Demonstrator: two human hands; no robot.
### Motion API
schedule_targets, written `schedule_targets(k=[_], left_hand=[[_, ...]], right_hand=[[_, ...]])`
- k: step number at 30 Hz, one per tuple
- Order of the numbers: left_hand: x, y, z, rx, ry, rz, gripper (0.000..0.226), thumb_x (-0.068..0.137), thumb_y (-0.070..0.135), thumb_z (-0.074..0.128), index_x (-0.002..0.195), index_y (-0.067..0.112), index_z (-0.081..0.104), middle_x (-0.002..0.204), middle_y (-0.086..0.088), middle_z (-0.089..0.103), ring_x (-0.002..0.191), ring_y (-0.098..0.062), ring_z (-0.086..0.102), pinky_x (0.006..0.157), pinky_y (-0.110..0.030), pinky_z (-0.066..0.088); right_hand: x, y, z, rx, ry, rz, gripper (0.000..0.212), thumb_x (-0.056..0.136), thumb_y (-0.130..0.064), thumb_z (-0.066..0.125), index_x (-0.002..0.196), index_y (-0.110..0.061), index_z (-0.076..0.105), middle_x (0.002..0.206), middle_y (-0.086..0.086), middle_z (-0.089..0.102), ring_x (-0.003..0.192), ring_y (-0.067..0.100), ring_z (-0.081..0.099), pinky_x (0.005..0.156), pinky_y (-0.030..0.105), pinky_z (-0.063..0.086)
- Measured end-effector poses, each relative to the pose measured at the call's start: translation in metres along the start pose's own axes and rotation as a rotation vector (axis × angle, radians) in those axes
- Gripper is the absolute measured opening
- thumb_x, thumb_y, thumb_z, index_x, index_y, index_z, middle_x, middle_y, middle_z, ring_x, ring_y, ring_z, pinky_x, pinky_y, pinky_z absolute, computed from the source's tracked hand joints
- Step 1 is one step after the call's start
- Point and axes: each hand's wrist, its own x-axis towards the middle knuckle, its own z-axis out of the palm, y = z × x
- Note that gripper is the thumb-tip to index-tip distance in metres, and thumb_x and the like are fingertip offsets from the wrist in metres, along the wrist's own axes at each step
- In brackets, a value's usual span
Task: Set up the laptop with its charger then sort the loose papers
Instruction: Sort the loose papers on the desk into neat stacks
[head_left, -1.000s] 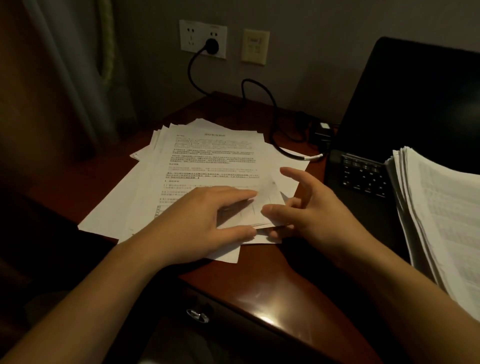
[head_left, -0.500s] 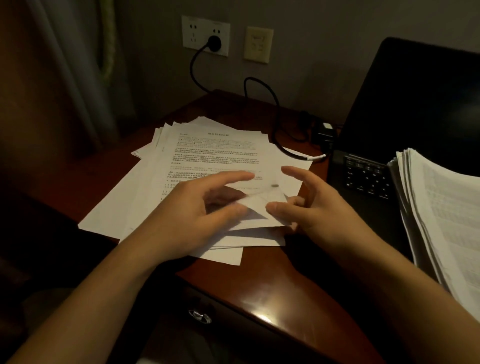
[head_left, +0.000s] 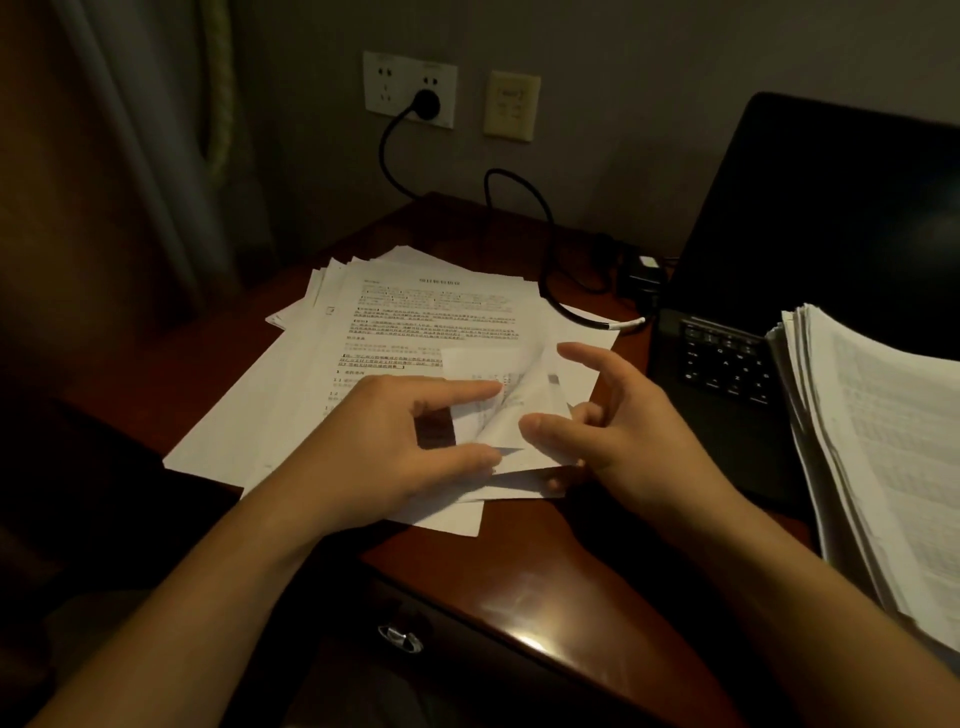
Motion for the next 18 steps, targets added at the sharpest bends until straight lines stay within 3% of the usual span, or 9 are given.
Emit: schedule_targets(k=[2,4,7,8,10,12,14,16,18], left_hand=[[0.000,0.000,0.001,-0.012,0.018,0.005,0.042,0.082,0.054,0.063,0.124,0.051,0.059,0.117,0.049,0.048,0.105,0.035,0.040,0.084,-0.004,0.048],[0.000,0.007,0.001,-0.042,0.016,0.000,0.038,0.090,0.047,0.058,0.122,0.063,0.048,0.105,0.057,0.049,0.105,0.029,0.048,0.079,-0.007,0.052],[-0.001,0.011,0.000,-0.033,0.018,-0.028,0.065,0.101,0.030,0.054,0.132,0.078,0.024,0.101,0.053,0.050,0.093,0.006,0.063,0.057,-0.029,0.060],[-0.001,0.011,0.000,-0.017,0.029,-0.027,0.067,0.102,0.027,0.052,0.132,0.079,0.024,0.101,0.049,0.052,0.088,0.000,0.063,0.057,-0.033,0.060],[0.000,0.008,-0.001,0.009,0.026,-0.008,0.057,0.102,0.024,0.052,0.126,0.074,0.043,0.097,0.037,0.059,0.082,-0.005,0.059,0.060,-0.029,0.057],[-0.001,0.007,-0.001,0.013,-0.013,-0.010,0.039,0.094,0.035,0.063,0.119,0.063,0.055,0.097,0.035,0.059,0.096,0.011,0.054,0.067,-0.017,0.053],[-0.002,0.007,0.000,0.046,-0.024,-0.011,0.047,0.079,0.053,0.070,0.123,0.058,0.054,0.103,0.048,0.047,0.104,0.032,0.039,0.073,-0.006,0.049],[-0.002,0.007,0.000,0.051,0.001,0.005,0.054,0.075,0.059,0.068,0.127,0.056,0.053,0.110,0.052,0.038,0.105,0.034,0.037,0.075,-0.003,0.047],[-0.001,0.009,0.000,-0.002,0.018,0.003,0.047,0.083,0.055,0.063,0.127,0.059,0.047,0.114,0.051,0.038,0.105,0.027,0.044,0.078,-0.006,0.050]], right_hand=[[0.001,-0.002,-0.007,0.032,-0.051,0.039,0.080,0.085,-0.009,0.075,0.150,-0.033,0.034,0.066,0.002,0.070,0.066,0.023,0.072,0.062,0.036,0.063],[0.001,-0.004,-0.014,0.076,-0.115,0.083,0.080,0.086,-0.001,0.072,0.150,-0.033,0.035,0.067,0.003,0.070,0.066,0.020,0.072,0.065,0.034,0.063],[-0.001,-0.006,-0.015,0.060,-0.121,0.076,0.078,0.087,0.002,0.071,0.149,-0.031,0.037,0.065,0.002,0.069,0.063,0.013,0.070,0.059,0.023,0.058],[-0.001,-0.006,-0.014,0.057,-0.108,0.068,0.077,0.086,0.000,0.071,0.149,-0.030,0.038,0.066,0.003,0.069,0.062,0.013,0.070,0.058,0.024,0.058],[-0.001,-0.005,-0.010,0.065,-0.082,0.052,0.078,0.085,-0.002,0.074,0.148,-0.030,0.038,0.068,0.007,0.070,0.064,0.019,0.071,0.058,0.028,0.059],[-0.001,-0.004,-0.006,0.048,-0.050,0.037,0.079,0.083,-0.008,0.077,0.147,-0.031,0.038,0.071,0.010,0.072,0.065,0.025,0.072,0.058,0.032,0.061],[-0.001,-0.003,-0.003,0.006,-0.028,0.019,0.079,0.082,-0.014,0.078,0.147,-0.032,0.036,0.071,0.008,0.072,0.064,0.028,0.073,0.059,0.034,0.062],[-0.001,-0.003,-0.003,-0.009,-0.034,0.023,0.080,0.083,-0.015,0.078,0.148,-0.033,0.035,0.071,0.007,0.072,0.064,0.029,0.073,0.060,0.034,0.062],[-0.001,-0.005,-0.009,0.028,-0.077,0.059,0.082,0.085,-0.009,0.075,0.150,-0.036,0.033,0.070,0.005,0.072,0.066,0.026,0.073,0.062,0.033,0.062]])
